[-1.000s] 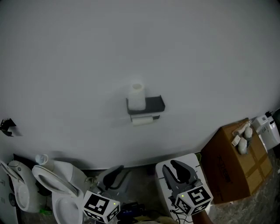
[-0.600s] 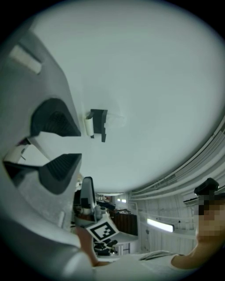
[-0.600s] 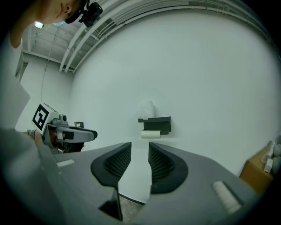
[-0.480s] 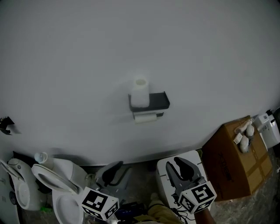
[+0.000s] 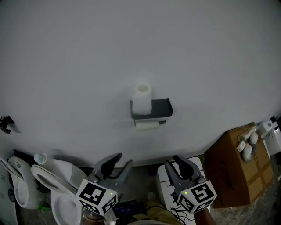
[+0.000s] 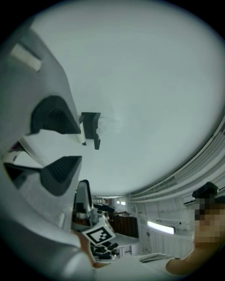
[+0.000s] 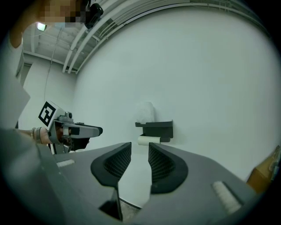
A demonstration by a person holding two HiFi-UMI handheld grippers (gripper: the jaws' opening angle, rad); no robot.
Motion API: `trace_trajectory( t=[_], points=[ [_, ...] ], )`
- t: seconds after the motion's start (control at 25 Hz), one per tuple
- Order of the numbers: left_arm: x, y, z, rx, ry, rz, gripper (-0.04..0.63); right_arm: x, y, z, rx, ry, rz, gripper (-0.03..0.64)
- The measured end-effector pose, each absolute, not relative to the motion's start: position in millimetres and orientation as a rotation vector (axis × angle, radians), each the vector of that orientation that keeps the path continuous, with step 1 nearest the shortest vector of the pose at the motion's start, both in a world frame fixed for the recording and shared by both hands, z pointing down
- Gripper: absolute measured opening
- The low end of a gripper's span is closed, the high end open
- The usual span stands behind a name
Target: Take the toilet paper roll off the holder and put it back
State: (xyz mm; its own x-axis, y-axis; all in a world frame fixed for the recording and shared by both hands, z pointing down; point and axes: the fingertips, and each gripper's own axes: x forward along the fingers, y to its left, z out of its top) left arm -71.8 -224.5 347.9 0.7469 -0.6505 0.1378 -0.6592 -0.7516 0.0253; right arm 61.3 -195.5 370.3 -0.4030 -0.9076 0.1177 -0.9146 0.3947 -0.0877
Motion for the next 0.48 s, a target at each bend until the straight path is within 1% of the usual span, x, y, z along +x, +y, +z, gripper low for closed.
trace_trajectory(
  t=[0.48],
  points=[
    [-43, -291, 311, 2.956, -1.105, 0.180, 0.182, 81, -239, 363, 1.668, -2.607, 0.191, 0.109]
  ],
)
